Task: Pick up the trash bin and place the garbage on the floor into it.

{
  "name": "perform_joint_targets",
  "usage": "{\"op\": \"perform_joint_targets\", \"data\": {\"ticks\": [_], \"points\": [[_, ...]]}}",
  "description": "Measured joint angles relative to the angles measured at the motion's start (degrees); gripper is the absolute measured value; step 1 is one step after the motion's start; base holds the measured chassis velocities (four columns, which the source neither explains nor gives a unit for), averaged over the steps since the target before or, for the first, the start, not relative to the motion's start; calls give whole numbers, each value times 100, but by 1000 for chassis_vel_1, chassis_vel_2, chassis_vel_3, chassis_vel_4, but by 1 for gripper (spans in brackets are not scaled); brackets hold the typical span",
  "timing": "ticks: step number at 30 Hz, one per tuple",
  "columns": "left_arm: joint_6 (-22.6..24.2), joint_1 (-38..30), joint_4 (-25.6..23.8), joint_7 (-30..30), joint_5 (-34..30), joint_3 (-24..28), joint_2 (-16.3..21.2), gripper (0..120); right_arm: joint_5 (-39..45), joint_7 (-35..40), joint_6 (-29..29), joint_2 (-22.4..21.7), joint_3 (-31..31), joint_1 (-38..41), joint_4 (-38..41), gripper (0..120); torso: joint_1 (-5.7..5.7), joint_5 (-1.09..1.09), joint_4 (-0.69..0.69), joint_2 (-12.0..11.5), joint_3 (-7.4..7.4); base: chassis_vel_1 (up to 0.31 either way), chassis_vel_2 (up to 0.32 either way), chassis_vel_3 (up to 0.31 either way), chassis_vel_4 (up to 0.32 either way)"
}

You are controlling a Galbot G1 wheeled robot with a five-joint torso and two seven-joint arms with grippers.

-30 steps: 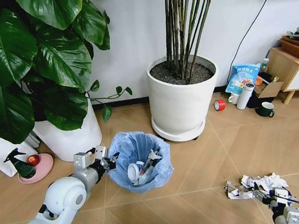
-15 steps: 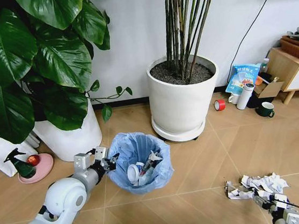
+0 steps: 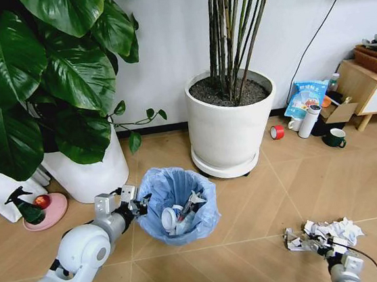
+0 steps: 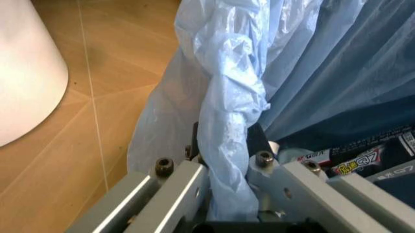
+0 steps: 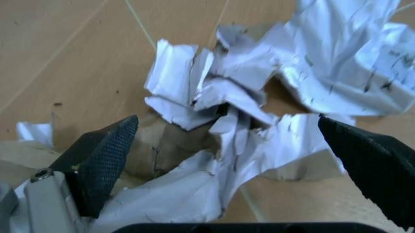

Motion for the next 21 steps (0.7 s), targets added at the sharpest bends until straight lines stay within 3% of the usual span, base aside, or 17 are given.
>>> {"op": "perform_joint_targets", "data": {"ticks": [9,12,14,16,21], "points": [[5,-4,-32,-15,-33,-25,34,0,-124,62,-19,37,-45,358,-510,97,0,0,0,0,0,0,0,0,0],[5,-16,-32,-16,-34,-19,21,0,-125,71,-21,65,-45,407,-577,85,0,0,-1,0,0,0,0,0,0],[5,-19,-32,-16,-34,-18,22,0,-125,71,-22,69,-45,412,-584,84,0,0,-1,0,0,0,0,0,0],[5,-39,-31,-16,-45,-16,30,0,-115,68,-56,113,-57,457,-630,70,0,-1,-1,0,0,0,0,0,0],[8,-44,-40,-26,-71,-30,62,0,-51,60,-94,183,-77,535,-706,54,0,-4,-1,0,-1,0,0,0,0]]}}
